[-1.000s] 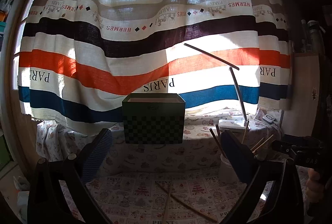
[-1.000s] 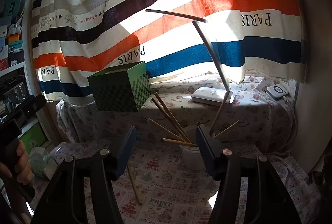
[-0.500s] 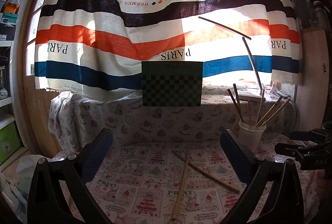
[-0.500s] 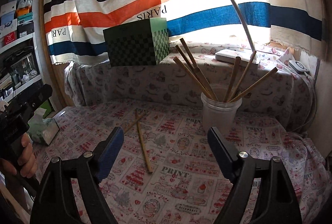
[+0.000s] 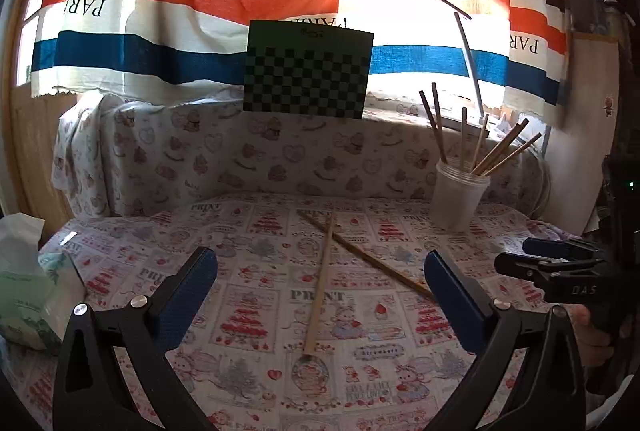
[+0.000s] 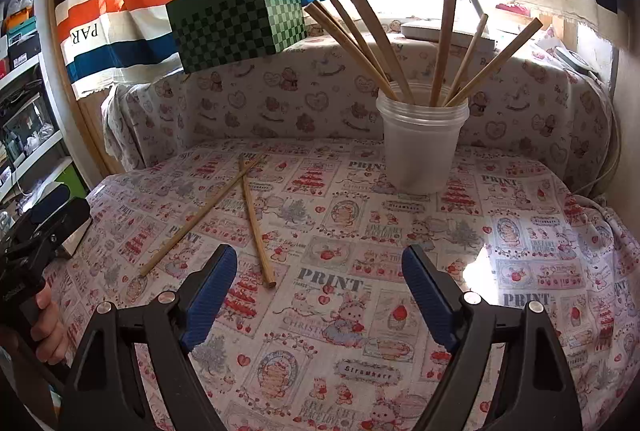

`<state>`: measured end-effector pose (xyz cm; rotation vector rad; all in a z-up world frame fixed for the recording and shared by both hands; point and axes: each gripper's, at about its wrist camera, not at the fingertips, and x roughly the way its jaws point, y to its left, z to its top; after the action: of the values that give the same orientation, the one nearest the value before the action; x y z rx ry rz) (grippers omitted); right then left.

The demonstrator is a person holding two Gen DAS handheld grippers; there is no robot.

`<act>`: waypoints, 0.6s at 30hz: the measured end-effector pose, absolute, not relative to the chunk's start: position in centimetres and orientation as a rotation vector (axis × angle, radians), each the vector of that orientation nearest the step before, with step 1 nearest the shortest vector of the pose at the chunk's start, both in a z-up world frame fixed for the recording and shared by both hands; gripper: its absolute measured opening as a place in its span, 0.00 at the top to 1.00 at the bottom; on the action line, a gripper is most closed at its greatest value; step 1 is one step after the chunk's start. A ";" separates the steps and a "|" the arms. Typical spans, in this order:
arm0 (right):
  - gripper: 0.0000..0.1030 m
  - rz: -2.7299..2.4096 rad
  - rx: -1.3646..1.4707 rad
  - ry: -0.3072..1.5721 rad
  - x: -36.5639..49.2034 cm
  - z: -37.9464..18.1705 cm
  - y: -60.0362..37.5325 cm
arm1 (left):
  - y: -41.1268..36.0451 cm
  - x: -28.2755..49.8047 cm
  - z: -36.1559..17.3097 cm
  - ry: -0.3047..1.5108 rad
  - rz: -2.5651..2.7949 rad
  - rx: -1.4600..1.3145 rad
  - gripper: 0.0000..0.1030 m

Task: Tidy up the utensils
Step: 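Withdraw both tools from the cup toward the last two chopsticks, then grasp a chopstick with the right tool while the left tool grasps the other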

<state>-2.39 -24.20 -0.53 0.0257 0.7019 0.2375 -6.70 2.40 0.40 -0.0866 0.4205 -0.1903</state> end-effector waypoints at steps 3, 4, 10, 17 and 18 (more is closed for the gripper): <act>0.16 0.288 -0.068 0.738 -2.3 -1.1 -22.9 | 2.4 -7.1 0.0 0.424 -0.125 -0.063 0.00; 0.17 0.295 -0.094 0.743 -2.4 -1.2 -22.5 | 2.4 -7.1 -0.2 0.428 -0.120 -0.062 0.00; 0.17 0.324 -0.076 0.787 -1.7 -2.2 -21.2 | 2.0 -6.3 -1.1 0.488 -0.065 0.008 0.00; 0.34 0.354 -0.152 0.866 -0.1 -3.3 -18.9 | 2.1 -4.6 -2.8 0.629 -0.060 0.009 0.00; 0.42 0.371 -0.156 0.884 0.2 -3.6 -18.5 | 2.1 -4.6 -2.8 0.641 -0.056 0.009 0.00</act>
<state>0.20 -18.54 -3.64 -0.1560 0.8839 0.3707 -4.57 2.08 -2.84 0.0091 0.6414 -0.0563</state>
